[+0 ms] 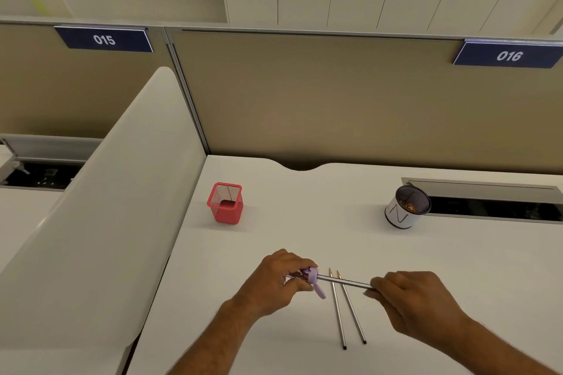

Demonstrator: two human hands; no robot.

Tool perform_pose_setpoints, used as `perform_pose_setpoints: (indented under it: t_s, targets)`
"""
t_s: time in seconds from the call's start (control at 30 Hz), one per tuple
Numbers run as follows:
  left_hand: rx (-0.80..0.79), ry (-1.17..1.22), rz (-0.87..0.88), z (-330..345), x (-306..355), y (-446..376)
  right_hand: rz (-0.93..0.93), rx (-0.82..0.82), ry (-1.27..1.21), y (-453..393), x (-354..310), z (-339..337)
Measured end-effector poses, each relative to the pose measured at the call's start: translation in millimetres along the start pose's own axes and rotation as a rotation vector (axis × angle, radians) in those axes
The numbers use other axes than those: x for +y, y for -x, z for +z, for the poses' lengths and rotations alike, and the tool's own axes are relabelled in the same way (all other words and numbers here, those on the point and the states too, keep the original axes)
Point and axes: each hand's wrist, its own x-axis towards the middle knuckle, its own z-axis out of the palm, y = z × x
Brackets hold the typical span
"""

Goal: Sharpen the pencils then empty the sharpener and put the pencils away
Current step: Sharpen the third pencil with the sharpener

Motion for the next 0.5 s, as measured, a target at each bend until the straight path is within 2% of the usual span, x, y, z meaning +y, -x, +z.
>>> perform_pose_setpoints:
  t_s: [0.07,0.23,0.37,0.43,0.5]
  targets:
    - [0.000,-0.020,0.018,-1,0,1,0.005,-0.019,-0.001,0,1,1]
    - [0.030,-0.059,0.075,-3,1,1,0.089,-0.181,-0.029,-2,-1,4]
    - [0.046,-0.057,0.097,-4,1,1,0.318,-0.405,-0.266,-6,0,4]
    - [0.027,-0.056,0.093,-4,0,0,0.361,-0.414,-0.357,-10,0,-1]
    - [0.012,-0.044,0.078,-3,0,0,0.336,-0.329,-0.355,-10,-2,-3]
